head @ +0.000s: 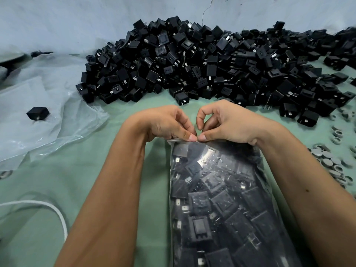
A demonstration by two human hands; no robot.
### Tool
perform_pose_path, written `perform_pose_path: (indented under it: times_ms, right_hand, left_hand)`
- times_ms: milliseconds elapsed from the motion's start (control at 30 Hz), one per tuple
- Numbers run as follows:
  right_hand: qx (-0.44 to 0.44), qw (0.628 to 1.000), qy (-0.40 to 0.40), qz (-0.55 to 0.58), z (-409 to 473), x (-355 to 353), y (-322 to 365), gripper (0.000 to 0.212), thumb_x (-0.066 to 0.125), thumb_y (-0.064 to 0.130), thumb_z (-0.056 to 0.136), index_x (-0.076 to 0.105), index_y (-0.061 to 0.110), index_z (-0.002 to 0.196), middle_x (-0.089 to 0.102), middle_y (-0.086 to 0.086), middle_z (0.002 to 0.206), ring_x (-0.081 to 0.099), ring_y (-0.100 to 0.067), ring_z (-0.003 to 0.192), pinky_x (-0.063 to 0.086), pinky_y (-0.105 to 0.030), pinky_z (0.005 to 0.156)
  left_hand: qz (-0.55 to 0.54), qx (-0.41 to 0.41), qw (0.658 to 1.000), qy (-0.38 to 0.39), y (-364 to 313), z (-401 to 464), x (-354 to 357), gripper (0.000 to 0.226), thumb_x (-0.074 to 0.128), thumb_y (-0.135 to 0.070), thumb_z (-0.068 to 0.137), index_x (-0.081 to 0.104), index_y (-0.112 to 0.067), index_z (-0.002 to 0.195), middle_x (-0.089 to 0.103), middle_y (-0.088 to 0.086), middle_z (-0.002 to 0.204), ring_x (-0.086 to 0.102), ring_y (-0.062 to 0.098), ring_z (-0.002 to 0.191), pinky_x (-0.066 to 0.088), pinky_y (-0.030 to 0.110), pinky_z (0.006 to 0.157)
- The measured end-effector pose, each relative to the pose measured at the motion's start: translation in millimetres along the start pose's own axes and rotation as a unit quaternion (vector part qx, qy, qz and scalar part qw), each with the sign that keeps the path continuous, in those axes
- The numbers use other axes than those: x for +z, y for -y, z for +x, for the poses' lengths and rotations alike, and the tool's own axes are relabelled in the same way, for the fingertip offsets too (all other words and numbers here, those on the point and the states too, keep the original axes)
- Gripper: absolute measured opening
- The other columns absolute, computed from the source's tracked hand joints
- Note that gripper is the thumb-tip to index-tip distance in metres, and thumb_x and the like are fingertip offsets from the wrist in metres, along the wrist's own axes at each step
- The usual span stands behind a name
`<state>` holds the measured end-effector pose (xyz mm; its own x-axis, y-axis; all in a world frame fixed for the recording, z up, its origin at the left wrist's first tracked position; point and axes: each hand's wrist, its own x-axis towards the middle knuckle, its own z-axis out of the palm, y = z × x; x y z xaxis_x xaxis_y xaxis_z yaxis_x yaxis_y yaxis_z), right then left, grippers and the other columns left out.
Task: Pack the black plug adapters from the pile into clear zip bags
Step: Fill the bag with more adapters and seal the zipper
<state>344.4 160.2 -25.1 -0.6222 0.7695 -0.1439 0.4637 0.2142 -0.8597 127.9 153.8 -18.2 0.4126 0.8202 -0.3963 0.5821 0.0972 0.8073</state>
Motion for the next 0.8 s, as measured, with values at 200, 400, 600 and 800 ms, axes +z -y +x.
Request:
perform_pose_path:
  times_ms: [200, 400, 600, 800]
  right_hand:
    - [-0.005, 1.000, 0.003, -0.005, -2.9, -3.9, -0.2, 0.016, 0.084, 0.011, 0.085, 0.068, 0.015, 0.087, 0.077, -0.012, 0.076, 0.063, -0.019, 0.063, 0.046, -0.032, 0.066]
    - [0.013, 0.996, 0.023, -0.089, -1.4, 2.1, 6.0, 0.016, 0.076, 0.039, 0.091, 0.079, 0.025, 0.085, 0.074, 0.008, 0.070, 0.059, -0.003, 0.060, 0.047, -0.023, 0.065]
    - [-0.029, 0.989, 0.028, -0.143, -0.3, 6.7, 12.0, 0.024, 0.075, 0.037, 0.094, 0.074, 0.027, 0.072, 0.057, 0.013, 0.055, 0.044, -0.002, 0.051, 0.037, -0.015, 0.053]
    - [-0.056, 0.977, 0.045, -0.200, 1.9, 8.8, 14.7, 0.026, 0.070, 0.034, 0.097, 0.069, 0.027, 0.072, 0.057, 0.001, 0.060, 0.044, -0.008, 0.055, 0.043, -0.033, 0.061]
  left_hand:
    - [0.072, -0.025, 0.997, 0.021, 0.1, -10.7, -8.7, 0.015, 0.082, -0.031, 0.083, 0.080, -0.016, 0.080, 0.052, -0.006, 0.058, 0.039, 0.006, 0.053, 0.030, 0.020, 0.050]
    - [0.046, 0.030, 0.997, 0.045, 3.1, -15.0, -6.2, 0.016, 0.074, -0.015, 0.092, 0.075, -0.013, 0.076, 0.053, -0.001, 0.062, 0.040, 0.008, 0.056, 0.032, 0.019, 0.054]
    - [0.049, 0.056, 0.996, 0.047, 2.9, -14.3, -6.2, 0.017, 0.073, -0.007, 0.092, 0.076, -0.011, 0.076, 0.063, 0.001, 0.065, 0.051, 0.011, 0.062, 0.041, 0.021, 0.061]
    - [0.058, 0.033, 0.998, 0.020, 0.1, -13.7, -3.4, 0.008, 0.070, -0.015, 0.072, 0.077, -0.018, 0.073, 0.055, 0.010, 0.071, 0.042, 0.020, 0.067, 0.033, 0.027, 0.060]
